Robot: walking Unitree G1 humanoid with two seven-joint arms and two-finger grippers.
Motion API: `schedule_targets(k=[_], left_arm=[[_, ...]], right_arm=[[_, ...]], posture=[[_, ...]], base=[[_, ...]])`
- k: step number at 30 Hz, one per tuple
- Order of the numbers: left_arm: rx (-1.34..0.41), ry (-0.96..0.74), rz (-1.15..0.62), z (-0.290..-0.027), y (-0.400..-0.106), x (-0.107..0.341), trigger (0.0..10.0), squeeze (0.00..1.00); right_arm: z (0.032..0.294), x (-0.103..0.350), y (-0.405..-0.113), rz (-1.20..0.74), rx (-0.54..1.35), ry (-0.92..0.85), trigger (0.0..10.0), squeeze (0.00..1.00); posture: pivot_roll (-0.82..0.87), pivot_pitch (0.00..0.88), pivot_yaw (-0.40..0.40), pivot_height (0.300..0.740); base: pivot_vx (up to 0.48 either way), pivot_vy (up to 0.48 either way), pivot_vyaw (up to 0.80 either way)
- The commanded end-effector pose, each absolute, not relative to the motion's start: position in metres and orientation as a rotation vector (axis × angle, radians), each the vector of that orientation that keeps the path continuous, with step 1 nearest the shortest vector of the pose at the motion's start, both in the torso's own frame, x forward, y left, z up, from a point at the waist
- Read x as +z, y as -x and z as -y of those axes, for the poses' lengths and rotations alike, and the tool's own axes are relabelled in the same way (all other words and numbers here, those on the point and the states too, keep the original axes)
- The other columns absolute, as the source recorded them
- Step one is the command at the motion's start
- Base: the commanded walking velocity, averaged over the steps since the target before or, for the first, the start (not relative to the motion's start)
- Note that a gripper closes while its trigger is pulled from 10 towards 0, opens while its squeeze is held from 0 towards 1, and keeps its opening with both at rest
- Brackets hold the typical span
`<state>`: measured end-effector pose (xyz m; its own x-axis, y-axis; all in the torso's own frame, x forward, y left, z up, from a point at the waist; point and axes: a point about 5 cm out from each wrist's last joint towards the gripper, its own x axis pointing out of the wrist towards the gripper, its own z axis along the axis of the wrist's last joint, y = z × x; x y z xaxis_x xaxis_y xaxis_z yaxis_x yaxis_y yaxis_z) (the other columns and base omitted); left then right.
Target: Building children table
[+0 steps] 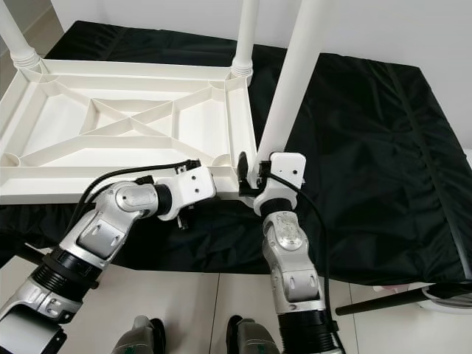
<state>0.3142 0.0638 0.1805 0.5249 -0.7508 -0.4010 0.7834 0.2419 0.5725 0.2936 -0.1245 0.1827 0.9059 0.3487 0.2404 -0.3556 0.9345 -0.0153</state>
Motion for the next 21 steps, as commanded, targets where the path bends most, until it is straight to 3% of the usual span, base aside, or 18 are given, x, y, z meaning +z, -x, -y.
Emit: schedule_targets(k=[1, 21], left_arm=[[-1.028, -0.831, 0.04, -0.059, -0.312, 0.192, 10.0, 0.0], [-1.032, -0.832, 0.041, -0.06, -0.313, 0.194, 10.0, 0.0]], right_arm=[[0.138, 0.179, -0.294, 0.234, 0.434, -0.04, 10.0, 0.0], [0.182, 0.194, -0.317, 0.167, 0.808, 0.036, 10.0, 0.0]], posture=[[-0.03, 0.146, -0.077, 0.74], [-0.03, 0.155, -0.053, 0.74]], base=[[0.0, 0.0, 0.0], [0.0, 0.0, 0.0]])
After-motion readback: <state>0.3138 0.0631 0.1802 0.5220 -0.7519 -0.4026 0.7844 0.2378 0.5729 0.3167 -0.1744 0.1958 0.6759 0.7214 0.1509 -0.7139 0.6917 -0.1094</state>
